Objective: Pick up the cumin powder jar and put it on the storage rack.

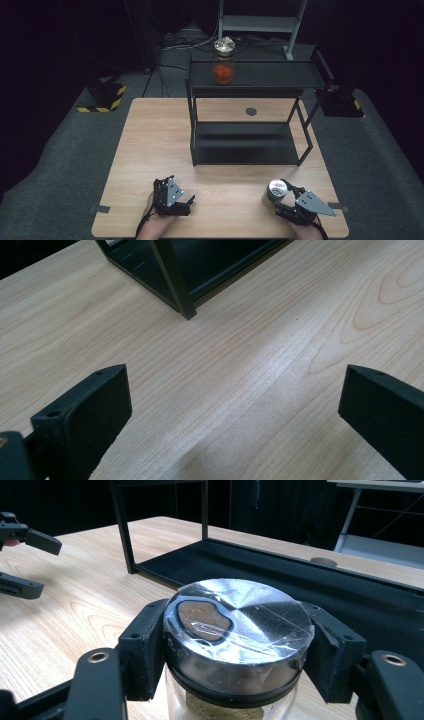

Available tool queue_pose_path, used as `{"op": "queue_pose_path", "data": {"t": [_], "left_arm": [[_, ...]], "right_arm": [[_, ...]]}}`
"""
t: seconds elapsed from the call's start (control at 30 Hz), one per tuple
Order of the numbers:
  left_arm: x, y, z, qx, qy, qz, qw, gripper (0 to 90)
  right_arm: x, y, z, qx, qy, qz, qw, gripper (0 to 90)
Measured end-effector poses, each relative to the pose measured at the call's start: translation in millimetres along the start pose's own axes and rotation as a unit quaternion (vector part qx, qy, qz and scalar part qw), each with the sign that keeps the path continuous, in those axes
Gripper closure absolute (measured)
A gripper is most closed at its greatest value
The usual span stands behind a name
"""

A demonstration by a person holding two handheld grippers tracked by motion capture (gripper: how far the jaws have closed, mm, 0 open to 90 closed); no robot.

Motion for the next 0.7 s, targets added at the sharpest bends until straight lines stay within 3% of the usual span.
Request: {"op": "queue_pose_path", "data": {"t": [0.7], "left_arm": [[-0.8, 0.2, 0.2, 0.002, 0.000, 0.001, 1.0000, 0.9]], "right_arm": [[2.1, -2.0, -7.7, 0.008, -0.001, 0.004, 1.0000, 34.2]]}}
Point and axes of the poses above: each handheld gripper's, and its own axes: x roughly forward along the jaws, z roughly out of its underside, y roughly to its right, the point moved 7 cm from there along x, roughly forward along the jaws, and after that the axes turned 2 degrees about -y, right-handed, at the moved point
